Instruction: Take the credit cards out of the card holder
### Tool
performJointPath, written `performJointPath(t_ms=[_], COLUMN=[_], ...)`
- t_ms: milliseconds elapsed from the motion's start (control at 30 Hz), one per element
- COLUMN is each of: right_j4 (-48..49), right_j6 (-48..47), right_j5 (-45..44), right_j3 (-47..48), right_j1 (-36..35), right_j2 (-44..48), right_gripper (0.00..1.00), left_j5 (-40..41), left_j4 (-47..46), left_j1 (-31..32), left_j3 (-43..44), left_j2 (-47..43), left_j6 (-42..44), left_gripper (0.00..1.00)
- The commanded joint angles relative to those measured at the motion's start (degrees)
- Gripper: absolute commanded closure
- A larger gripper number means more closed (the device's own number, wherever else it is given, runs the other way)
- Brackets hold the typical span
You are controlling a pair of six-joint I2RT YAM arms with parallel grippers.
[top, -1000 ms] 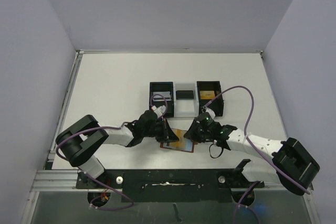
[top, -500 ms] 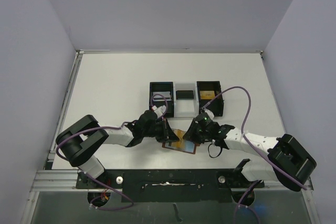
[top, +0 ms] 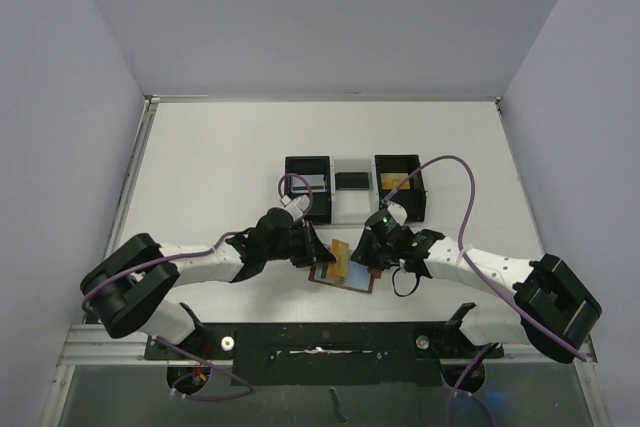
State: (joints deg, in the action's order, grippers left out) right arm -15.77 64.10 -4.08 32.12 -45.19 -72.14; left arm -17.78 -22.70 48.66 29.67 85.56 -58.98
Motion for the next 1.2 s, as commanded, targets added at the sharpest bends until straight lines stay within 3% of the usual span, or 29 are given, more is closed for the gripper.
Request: performJointPath(t_ms=[0,433,600,900,1033,1167], right_j4=[-2.5,4.0,-1.0,-2.3,-2.7,-1.2], right_j6=[-2.6,-2.9,-2.1,-4.5,-5.2,-5.8], right_j5=[-3.2,1.2,-1.8,-4.6,-6.8,-7.6], right_j3=[4.6,7.4,8.3,10.0,10.3,8.5], right_j1=[-1.6,-5.4,-5.5,-5.5,-4.4,-1.6], right_j2=[1.0,-7.1,-9.2,-5.0,0.2,6.9], right_gripper=[0.75,0.73,0.74,0.72,0.64,0.35], left_j5=[6.8,22.2,23.0,19.1,17.2,10.1], left_j4=[2.2,17.2,18.7,15.4,13.4,9.8], left_j1=[-0.4,-2.7,-3.8,-4.1,-4.8,-9.2], left_j3=[-1.6,-5.1,-6.4,-6.1,-6.4,-7.4], left_j2=[-7.9,-26.5,-30.6,-29.5,-29.5,-30.1], left_j6=[2.6,2.9,2.8,4.0,4.3,2.1], left_gripper=[1.00,1.00,1.00,1.00,1.00,1.00])
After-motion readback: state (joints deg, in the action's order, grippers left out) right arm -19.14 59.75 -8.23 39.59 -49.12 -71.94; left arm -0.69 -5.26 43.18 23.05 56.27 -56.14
